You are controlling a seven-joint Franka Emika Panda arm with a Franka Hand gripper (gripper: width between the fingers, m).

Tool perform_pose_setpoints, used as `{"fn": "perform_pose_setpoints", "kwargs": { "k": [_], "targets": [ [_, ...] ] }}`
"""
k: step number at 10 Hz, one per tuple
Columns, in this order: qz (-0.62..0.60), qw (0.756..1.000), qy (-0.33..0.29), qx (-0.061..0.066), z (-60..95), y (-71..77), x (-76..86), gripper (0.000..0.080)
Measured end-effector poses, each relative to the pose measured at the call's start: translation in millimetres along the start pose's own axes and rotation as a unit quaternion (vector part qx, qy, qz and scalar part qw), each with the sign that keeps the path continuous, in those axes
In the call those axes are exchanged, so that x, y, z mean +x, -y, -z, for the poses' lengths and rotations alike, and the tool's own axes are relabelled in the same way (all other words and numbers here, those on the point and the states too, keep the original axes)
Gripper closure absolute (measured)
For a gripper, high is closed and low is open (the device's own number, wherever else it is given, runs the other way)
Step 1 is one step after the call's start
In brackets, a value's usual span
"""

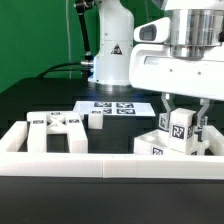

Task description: Assemble chair

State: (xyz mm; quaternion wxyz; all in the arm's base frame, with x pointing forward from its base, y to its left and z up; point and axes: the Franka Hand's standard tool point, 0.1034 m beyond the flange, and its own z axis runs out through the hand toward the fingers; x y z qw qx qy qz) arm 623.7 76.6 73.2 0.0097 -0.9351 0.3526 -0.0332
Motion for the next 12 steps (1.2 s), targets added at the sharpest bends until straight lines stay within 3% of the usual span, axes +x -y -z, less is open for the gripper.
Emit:
{"fn": "perform_pose_setpoints", "kwargs": {
  "k": [3, 4, 6, 8, 10, 12],
  "targets": [
    [-0.146, 0.989, 0.005, 0.002, 0.1, 4.1, -4.8, 0.0509],
    [-0.166, 0.986, 0.01, -0.003, 1.7, 5.5, -5.8, 0.0509],
    [-0.184, 0.983, 0.01, -0.002, 1.6, 6.0, -6.1, 0.0509],
    [-0.103, 0.995, 0.01, 0.0, 3.3, 6.5, -5.8, 0.0195],
    [-0.069, 0.998, 0.009, 0.002, 4.8, 10.4, -8.7, 0.0164],
    [0.092, 0.996, 0.009, 0.004, 4.7, 12.8, -12.6, 0.0152]
  ]
}}
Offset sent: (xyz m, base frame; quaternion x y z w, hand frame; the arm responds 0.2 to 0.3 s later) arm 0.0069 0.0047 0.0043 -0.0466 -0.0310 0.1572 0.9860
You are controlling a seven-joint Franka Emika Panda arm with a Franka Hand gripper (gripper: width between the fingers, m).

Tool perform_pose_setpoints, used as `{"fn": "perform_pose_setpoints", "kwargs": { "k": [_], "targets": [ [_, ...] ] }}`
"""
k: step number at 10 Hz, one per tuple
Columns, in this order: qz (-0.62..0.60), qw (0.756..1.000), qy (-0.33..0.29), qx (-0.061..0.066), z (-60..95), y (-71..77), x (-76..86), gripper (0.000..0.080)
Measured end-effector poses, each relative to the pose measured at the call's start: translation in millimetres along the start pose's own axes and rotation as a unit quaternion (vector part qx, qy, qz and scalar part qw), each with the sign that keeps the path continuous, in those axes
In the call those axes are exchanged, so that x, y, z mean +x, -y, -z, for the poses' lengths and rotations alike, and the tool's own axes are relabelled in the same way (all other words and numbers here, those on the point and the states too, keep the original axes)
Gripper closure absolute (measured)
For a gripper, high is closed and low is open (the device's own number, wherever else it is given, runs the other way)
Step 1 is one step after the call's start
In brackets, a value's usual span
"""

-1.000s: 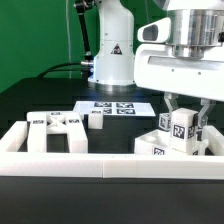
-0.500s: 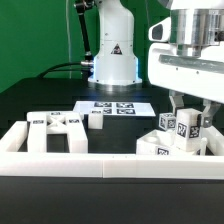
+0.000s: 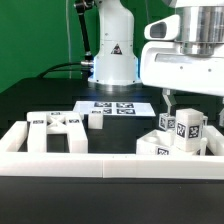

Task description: Assemble chair

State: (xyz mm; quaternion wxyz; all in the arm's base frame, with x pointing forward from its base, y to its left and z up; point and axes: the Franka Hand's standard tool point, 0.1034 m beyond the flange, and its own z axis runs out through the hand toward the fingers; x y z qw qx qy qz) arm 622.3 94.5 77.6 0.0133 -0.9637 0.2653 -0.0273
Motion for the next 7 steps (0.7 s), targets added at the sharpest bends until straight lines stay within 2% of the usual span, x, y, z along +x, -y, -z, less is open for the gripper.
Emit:
{"fn": "perform_pose_setpoints", "kwargs": {
  "k": [4, 7],
  "targets": [
    [0.127, 0.992, 0.0, -0.001, -0.8, -2.3, 1.4, 0.0151],
    [0.264, 0.964, -0.002, -0.005, -0.8, -0.9, 0.2, 0.0151]
  ]
}}
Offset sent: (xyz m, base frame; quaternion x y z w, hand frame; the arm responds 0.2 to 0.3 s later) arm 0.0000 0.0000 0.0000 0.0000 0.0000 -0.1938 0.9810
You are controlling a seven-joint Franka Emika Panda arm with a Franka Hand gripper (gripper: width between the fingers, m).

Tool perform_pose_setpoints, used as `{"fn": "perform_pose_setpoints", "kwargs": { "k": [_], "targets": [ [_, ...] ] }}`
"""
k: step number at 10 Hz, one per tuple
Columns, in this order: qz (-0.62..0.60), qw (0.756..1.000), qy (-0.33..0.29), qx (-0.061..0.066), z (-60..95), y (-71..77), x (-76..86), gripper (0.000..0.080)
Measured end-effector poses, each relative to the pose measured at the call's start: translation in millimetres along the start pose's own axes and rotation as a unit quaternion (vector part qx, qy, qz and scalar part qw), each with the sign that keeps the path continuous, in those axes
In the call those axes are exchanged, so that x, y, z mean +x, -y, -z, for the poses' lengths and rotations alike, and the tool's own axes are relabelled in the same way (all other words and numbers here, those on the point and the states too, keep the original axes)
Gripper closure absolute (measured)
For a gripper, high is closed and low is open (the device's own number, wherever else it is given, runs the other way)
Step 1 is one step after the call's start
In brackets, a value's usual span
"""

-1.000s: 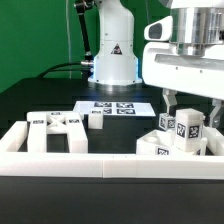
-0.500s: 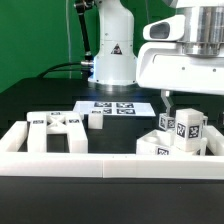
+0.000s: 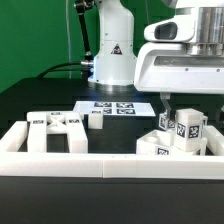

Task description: Assemble chair

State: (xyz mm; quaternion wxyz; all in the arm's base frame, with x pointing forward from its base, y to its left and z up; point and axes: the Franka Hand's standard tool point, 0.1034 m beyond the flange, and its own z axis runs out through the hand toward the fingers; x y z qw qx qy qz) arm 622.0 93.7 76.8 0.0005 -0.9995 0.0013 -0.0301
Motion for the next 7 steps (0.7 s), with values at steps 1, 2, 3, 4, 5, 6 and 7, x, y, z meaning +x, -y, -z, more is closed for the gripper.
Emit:
{"fn": "perform_pose_setpoints", "kwargs": {
  "k": [1, 2, 3, 4, 5, 6, 7],
  "targets": [
    [0.034, 0.999, -0.001, 0.0, 0.1, -0.8, 0.4, 0.0151],
    [0.083, 0.997, -0.002, -0.003, 0.5, -3.0, 1.5, 0.0151],
    [0.115, 0.993, -0.002, -0.005, 0.6, -5.6, 2.0, 0.0151],
    [0.147, 0.989, -0.002, -0.007, 1.0, -9.4, 3.1, 0.0151],
    [0.181, 0.983, -0.003, -0.01, 1.6, -15.2, 4.6, 0.0151],
    [0.175, 0.985, -0.002, -0.01, 1.5, -18.8, 5.1, 0.0151],
    [0.173, 0.985, -0.002, -0.01, 1.2, -20.3, 5.1, 0.0259]
  ]
}}
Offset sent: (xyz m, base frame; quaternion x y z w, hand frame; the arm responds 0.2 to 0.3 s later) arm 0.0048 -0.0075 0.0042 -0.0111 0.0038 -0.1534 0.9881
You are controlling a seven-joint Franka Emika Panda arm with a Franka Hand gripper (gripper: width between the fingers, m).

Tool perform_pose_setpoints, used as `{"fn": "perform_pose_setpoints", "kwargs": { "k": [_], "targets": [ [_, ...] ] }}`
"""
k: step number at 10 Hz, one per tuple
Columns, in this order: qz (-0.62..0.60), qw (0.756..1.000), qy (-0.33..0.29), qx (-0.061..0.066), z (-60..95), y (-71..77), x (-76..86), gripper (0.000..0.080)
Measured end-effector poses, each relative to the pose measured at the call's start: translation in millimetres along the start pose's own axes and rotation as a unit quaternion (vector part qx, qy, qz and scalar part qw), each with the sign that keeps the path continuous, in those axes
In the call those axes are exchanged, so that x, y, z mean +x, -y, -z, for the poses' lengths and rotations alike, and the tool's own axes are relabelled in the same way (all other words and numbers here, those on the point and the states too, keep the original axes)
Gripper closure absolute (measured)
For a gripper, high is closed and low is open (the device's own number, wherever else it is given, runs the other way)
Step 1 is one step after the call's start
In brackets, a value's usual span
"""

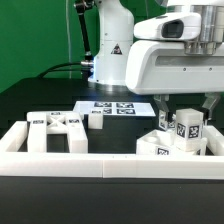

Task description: Assemble chair

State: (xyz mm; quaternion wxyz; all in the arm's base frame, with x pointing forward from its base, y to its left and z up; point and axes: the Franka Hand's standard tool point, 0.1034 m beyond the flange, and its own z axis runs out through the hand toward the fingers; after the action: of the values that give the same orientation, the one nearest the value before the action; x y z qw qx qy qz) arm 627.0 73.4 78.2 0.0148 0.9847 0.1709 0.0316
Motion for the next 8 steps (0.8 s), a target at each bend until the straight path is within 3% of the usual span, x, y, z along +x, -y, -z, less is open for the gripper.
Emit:
{"fn": "perform_pose_setpoints", "kwargs": {
  "k": [1, 2, 8],
  "targets": [
    [0.001, 1.0, 0.0, 0.0, -0.1, 0.5, 0.0, 0.0409],
    [-0.007, 1.0, 0.0, 0.0, 0.0, 0.5, 0.2, 0.0502],
    [-0.163, 0.987, 0.0, 0.001, 0.0, 1.0, 0.4, 0.0503]
  ]
}}
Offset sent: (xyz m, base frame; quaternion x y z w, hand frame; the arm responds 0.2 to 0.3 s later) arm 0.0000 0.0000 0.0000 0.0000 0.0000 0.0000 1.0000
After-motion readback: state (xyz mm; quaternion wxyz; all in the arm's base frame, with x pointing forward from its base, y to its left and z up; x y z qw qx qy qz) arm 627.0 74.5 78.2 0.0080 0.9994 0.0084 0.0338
